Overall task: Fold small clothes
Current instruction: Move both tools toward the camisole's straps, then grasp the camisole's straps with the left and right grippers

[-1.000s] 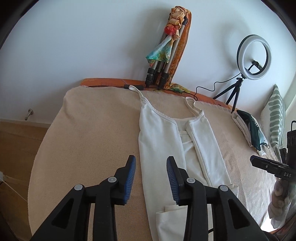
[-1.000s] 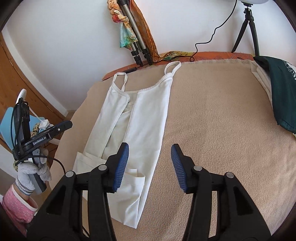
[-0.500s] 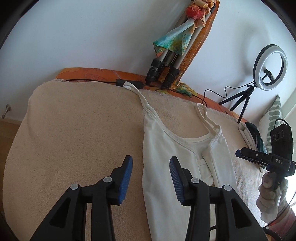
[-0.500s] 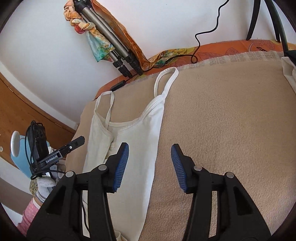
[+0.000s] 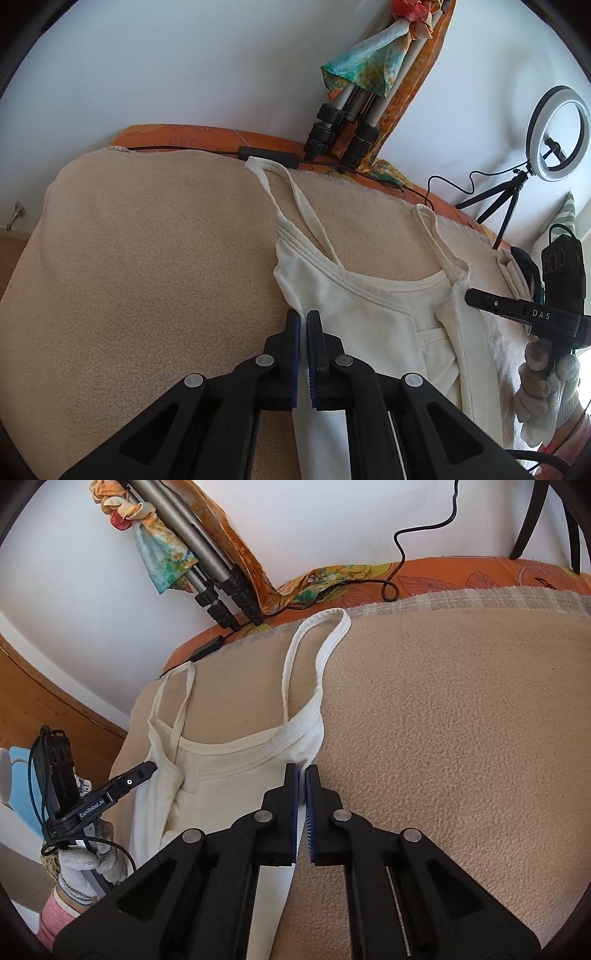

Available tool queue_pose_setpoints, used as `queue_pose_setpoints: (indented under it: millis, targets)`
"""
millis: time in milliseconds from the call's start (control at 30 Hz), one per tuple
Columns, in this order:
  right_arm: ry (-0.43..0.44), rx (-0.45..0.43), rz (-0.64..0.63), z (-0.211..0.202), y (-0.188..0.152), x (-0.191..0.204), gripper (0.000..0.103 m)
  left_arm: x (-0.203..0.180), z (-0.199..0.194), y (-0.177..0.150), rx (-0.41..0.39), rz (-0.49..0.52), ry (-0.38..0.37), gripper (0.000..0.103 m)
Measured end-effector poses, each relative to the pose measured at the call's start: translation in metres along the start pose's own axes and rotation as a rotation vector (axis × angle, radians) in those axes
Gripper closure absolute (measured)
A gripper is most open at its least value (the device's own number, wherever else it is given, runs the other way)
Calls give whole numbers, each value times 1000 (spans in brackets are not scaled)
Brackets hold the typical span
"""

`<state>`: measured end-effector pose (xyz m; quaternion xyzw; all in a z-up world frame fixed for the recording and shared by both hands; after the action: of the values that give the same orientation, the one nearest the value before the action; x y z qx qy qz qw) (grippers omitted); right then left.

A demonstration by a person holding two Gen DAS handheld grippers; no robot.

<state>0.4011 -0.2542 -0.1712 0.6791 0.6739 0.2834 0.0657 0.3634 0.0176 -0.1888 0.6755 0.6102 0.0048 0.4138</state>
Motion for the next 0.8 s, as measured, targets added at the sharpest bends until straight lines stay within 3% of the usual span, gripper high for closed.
queue_pose_setpoints:
  millis: [33, 100, 133, 200, 333, 433, 500, 533, 567, 800]
  targets:
    - [9, -1, 10, 0, 1, -3, 98, -1, -1, 0, -3, 12, 1, 101]
    - [38, -19, 19, -6, 3, -9, 98, -4, -3, 3, -2, 28, -26, 86]
    - [57, -28, 19, -11, 3, -12, 98, -4, -3, 5, -1, 34, -31, 70]
    - [105, -23, 30, -15, 4, -17, 95, -4, -2, 10, -16, 29, -37, 63]
    - [157, -3, 56, -12, 8, -19, 64, 1, 15, 21, 30, -9, -95, 60]
    - [168, 25, 50, 2, 12, -9, 59, 1, 25, 25, 45, -10, -106, 64]
    - [164, 9, 34, 7, 14, -3, 59, 0, 29, 26, 58, -1, -93, 83]
    - [154, 10, 22, 10, 15, 1, 72, 2, 31, 27, 58, -13, -93, 94]
    - [142, 23, 13, 14, 16, 2, 96, 3, 30, 27, 56, -25, -105, 102]
    - [126, -10, 27, 1, 19, 2, 96, 3, 11, 28, -17, -63, -154, 103]
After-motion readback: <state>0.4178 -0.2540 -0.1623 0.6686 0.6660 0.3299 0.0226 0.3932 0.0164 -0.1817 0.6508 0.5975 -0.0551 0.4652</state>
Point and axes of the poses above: each gripper's, at about its wrist camera, not at the fingertips, and z roughly the way its jaws point, x to its left, y to its top, the point moved 2 cm from there along z, roughly the way its jaws point, and after that the axes turned 11 degrees about -y, right-handed, at the moved point
